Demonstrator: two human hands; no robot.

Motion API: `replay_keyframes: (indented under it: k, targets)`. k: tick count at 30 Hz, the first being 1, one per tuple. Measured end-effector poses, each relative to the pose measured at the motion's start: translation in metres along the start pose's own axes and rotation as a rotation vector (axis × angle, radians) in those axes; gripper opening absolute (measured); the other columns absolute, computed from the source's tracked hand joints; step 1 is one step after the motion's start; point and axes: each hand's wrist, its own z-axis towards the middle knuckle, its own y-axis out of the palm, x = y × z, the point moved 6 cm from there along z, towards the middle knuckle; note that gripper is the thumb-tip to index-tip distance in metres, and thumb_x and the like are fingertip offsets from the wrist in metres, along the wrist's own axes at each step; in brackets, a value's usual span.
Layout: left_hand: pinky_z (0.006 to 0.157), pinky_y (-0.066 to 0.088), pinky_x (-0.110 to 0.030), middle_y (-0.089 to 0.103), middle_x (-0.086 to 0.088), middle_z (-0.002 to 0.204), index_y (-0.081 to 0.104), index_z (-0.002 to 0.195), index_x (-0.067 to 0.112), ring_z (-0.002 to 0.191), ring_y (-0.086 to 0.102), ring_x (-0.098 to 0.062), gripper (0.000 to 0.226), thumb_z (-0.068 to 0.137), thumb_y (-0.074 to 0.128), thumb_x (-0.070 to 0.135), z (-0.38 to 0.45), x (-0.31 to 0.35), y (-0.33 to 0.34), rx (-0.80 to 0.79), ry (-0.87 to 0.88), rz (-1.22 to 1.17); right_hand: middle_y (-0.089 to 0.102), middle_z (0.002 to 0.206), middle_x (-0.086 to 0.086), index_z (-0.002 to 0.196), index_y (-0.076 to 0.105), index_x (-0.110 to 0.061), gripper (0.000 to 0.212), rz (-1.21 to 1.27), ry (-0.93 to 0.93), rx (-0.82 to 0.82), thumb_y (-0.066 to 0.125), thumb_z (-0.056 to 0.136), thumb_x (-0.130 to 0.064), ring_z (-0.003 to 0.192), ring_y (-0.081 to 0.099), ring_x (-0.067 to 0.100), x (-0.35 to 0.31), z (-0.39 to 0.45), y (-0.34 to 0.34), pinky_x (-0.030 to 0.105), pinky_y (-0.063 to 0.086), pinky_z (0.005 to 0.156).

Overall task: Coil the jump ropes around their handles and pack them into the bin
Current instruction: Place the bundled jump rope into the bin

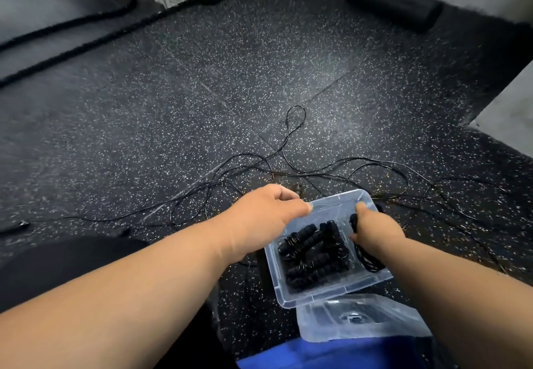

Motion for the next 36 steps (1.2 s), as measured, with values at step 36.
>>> replay_keyframes:
  k: [36]
  targets:
    - [0.091, 0.054, -0.035, 0.077, 0.001, 0.107, 0.073, 0.110, 0.035, 0.089, 0.066, -0.008, 0.026, 0.088, 0.075, 0.050, 0.089, -0.013, 0.004, -0.110, -0.167, -0.044, 0.051, 0.141, 0.017, 0.138, 0.050, -0.010, 0.047, -0.089, -0.010, -0.288, 0.046, 0.091, -0.003, 0.117, 0.065, 0.036, -0.006, 0.103, 0.090, 0.043, 0.054, 0.095]
